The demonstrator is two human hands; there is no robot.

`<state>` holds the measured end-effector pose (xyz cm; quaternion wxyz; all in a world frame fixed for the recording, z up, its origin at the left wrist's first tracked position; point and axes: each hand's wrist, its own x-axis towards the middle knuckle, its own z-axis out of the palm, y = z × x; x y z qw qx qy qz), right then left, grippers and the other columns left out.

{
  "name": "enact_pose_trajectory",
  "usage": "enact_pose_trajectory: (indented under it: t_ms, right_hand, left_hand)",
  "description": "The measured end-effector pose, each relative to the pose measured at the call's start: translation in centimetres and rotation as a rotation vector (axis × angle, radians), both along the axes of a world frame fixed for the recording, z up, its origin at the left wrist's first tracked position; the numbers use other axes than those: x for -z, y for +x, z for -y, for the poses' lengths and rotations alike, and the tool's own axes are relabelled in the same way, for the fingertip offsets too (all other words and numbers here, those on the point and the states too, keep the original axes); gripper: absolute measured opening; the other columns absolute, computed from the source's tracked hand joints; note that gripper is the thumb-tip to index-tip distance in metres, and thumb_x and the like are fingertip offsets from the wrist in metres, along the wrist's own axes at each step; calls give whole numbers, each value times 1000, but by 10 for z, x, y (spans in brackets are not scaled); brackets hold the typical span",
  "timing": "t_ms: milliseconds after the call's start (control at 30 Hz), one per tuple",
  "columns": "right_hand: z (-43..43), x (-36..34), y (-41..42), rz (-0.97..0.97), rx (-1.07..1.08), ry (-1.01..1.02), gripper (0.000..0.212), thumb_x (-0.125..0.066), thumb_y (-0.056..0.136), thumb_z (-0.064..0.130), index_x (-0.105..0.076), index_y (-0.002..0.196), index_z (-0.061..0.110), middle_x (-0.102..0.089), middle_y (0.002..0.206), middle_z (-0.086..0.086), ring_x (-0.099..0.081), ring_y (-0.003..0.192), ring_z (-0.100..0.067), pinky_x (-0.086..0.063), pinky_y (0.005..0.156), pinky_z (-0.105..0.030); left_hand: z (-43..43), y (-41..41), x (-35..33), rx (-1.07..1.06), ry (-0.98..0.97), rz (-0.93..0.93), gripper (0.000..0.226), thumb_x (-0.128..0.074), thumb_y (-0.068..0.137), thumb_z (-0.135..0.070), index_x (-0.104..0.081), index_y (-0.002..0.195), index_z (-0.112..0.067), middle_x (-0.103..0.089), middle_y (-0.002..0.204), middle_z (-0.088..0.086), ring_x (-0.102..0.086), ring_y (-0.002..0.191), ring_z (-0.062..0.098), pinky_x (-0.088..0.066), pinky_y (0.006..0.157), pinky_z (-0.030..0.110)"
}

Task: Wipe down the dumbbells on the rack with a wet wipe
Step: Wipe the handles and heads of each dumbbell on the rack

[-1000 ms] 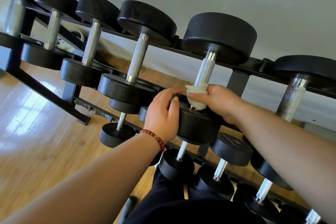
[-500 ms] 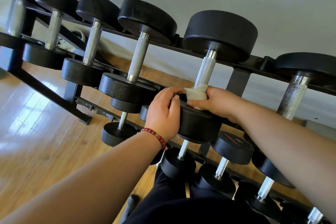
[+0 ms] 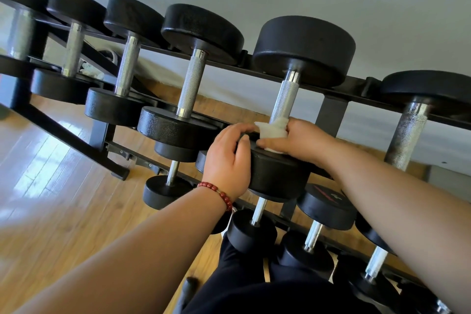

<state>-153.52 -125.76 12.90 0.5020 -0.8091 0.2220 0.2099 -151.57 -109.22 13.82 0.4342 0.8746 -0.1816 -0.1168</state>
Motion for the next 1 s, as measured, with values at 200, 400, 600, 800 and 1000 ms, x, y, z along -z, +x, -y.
enact_pose_trajectory:
  t_ms: [200,400,600,800,1000]
  right_hand:
    - [-4,4,2,101,150,-64,63,-67,79,61,-59,122,15,-55,83,11,-53,76,-1,-40,58,-19]
    - [-4,1,3,121,112,-126,54,-68,76,63,-57,112,24,-55,83,13,-52,75,1,-40,57,-18]
    - [-9,4,5,104,242,-70,53,-62,78,67,-52,104,22,-56,87,7,-53,75,-5,-40,58,-20]
    - [-5,3,9,188,290,-94,44,-63,81,62,-53,101,24,-56,86,9,-56,80,-10,-39,57,-17]
    - [-9,4,9,192,345,-5,47,-58,85,62,-57,108,22,-59,93,6,-56,78,-4,-39,57,-16]
  left_hand:
    - [-1,0,1,1,1,-6,34,-30,91,-29,-58,112,-34,-50,102,-32,-42,103,-22,-27,86,-4]
    - [0,0,0,0,8,-12,32,-30,91,-29,-55,110,-36,-49,101,-33,-42,102,-23,-27,86,-5]
    - [-1,0,0,-1,-1,-16,37,-31,91,-29,-61,112,-29,-51,100,-31,-44,101,-19,-30,86,-2]
    - [0,-1,-3,-13,3,-23,37,-31,91,-30,-58,116,-31,-49,104,-31,-46,102,-12,-31,91,4]
    - [-1,-1,-4,-11,21,-29,34,-32,91,-31,-55,114,-35,-48,104,-33,-45,107,-8,-32,92,7]
